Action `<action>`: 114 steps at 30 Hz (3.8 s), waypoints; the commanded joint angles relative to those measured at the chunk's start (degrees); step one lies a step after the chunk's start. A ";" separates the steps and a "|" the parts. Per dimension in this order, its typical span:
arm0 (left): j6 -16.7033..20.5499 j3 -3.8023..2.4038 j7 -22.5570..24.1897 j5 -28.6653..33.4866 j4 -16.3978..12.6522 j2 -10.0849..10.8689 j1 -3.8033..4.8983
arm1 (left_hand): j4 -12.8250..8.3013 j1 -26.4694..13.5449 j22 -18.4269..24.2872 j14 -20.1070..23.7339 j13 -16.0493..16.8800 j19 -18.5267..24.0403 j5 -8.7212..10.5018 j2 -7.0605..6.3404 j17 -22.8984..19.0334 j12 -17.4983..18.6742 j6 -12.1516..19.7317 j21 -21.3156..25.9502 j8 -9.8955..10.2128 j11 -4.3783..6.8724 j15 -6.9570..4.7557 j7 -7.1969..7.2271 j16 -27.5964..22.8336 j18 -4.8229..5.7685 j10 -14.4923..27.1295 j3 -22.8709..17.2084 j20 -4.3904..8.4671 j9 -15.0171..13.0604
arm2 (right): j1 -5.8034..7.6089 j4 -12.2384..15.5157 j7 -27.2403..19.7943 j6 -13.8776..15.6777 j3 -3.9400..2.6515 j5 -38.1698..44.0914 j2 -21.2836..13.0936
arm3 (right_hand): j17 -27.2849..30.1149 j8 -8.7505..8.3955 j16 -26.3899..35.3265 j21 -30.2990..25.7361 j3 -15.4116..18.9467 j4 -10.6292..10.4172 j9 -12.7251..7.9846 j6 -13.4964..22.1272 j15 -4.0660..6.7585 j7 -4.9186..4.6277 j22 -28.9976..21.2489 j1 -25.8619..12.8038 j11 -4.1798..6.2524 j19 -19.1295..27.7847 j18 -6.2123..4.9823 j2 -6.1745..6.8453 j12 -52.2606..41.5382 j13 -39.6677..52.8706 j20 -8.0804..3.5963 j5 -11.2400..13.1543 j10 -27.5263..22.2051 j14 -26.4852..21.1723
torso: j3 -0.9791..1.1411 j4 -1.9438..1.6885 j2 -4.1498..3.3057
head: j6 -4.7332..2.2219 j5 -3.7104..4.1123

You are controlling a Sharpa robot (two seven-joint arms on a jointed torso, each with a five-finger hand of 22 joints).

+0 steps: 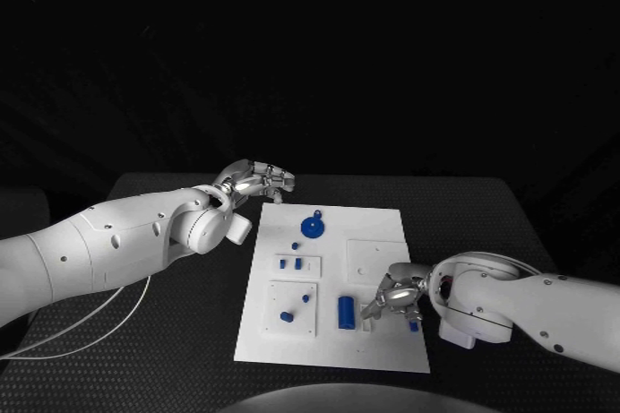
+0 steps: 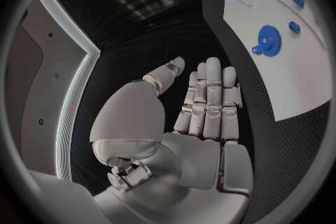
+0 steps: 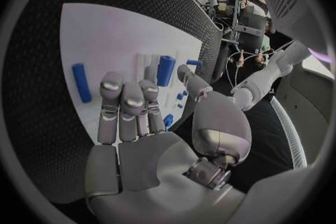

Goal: Assemble the parts on the task board

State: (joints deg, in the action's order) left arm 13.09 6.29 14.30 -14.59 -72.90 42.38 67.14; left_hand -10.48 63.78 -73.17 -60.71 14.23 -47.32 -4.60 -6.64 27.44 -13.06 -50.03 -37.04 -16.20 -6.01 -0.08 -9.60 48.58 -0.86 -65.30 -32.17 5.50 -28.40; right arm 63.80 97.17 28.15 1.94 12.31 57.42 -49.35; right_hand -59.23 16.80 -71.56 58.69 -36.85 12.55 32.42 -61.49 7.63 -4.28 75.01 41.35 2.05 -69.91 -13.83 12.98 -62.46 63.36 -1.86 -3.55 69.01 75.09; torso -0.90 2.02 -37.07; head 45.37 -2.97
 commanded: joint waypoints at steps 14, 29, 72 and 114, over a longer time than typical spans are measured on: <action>-0.78 -0.01 0.46 0.30 -0.17 -0.12 0.04 | 0.31 -0.33 -0.11 -0.40 -0.11 -0.37 -0.23 -0.21 0.12 -0.27 0.43 0.35 -0.25 0.09 0.04 -0.01 -0.39 -1.06 0.41 -0.09 0.18 0.09 | 2.03 0.70 -2.54 -1.18 -0.18 3.41 -3.85 | -0.10 -0.42 0.25 -0.10 0.75 1.25 0.54 1.39 -0.25 -0.57 0.10 4.32 -0.57 -0.27 -1.17 -1.90 -0.10 0.70 -0.63 0.30 0.63 0.21 | 0.17 0.17 -0.06 | -0.79 0.92; -0.85 -0.01 0.48 0.30 -0.32 -0.18 0.04 | 0.33 -0.33 -0.16 -0.41 -0.13 -0.38 -0.22 -0.22 0.16 -0.31 0.44 0.37 -0.26 0.09 0.04 -0.01 -0.41 -1.06 0.43 -0.08 0.18 0.09 | -1.01 1.27 -0.49 3.00 0.56 19.15 1.47 | -0.11 0.96 0.34 -0.16 1.41 1.49 1.65 -1.16 0.46 0.42 0.04 5.76 0.37 -0.45 -1.17 1.14 -0.12 1.12 -0.33 0.75 1.22 0.22 | -0.07 -0.05 -0.05 | -0.39 0.60; -1.25 0.00 0.07 0.30 -0.41 0.22 0.03 | 0.65 -0.61 -0.28 -0.39 -0.22 -0.41 -0.19 -0.07 0.29 -0.40 0.51 0.47 -0.27 0.06 0.07 -0.05 -0.51 -1.03 0.53 -0.02 0.15 0.10 | -4.01 -0.38 3.61 1.84 0.59 34.80 5.99 | -0.03 1.89 0.24 -0.25 2.38 -4.73 2.50 -3.86 1.45 1.82 -0.09 0.11 1.77 -0.61 -1.17 -4.00 -4.30 5.54 -0.99 0.75 5.59 0.04 | -0.04 0.00 -0.05 | 0.24 -0.03; -1.51 0.02 -0.31 0.30 -0.30 0.33 0.03 | 0.70 -0.58 -0.39 -0.38 -0.30 -0.40 -0.24 -0.03 0.41 -0.49 0.57 0.57 -0.28 0.05 0.07 -0.05 -0.59 -1.06 0.61 -0.04 0.16 0.11 | -3.32 2.14 -2.35 6.65 -0.32 25.90 0.47 | 0.50 0.88 0.47 -0.27 0.33 -4.13 2.50 -3.07 1.27 1.36 -0.05 0.98 1.33 -0.45 -1.17 3.57 -0.87 4.14 -0.82 0.74 3.94 -0.05 | 0.01 0.10 -0.02 | -0.06 0.21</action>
State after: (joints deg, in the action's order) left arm 12.46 6.33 13.88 -14.58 -73.10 42.78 67.14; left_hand -10.07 63.78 -73.50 -60.71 14.02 -47.32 -4.60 -6.64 27.78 -13.31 -49.82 -36.82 -16.20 -5.81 -0.08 -9.80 48.37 -0.86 -65.11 -32.24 5.50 -28.36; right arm 60.07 98.99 28.65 6.02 12.13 86.78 -48.32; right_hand -58.80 18.06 -71.40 58.56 -36.45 8.21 34.86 -64.91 8.66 -2.87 74.94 41.88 3.38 -70.61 -14.24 16.68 -63.48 67.61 -2.56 -2.88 73.19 75.31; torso -0.87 2.08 -37.11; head 45.41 -2.81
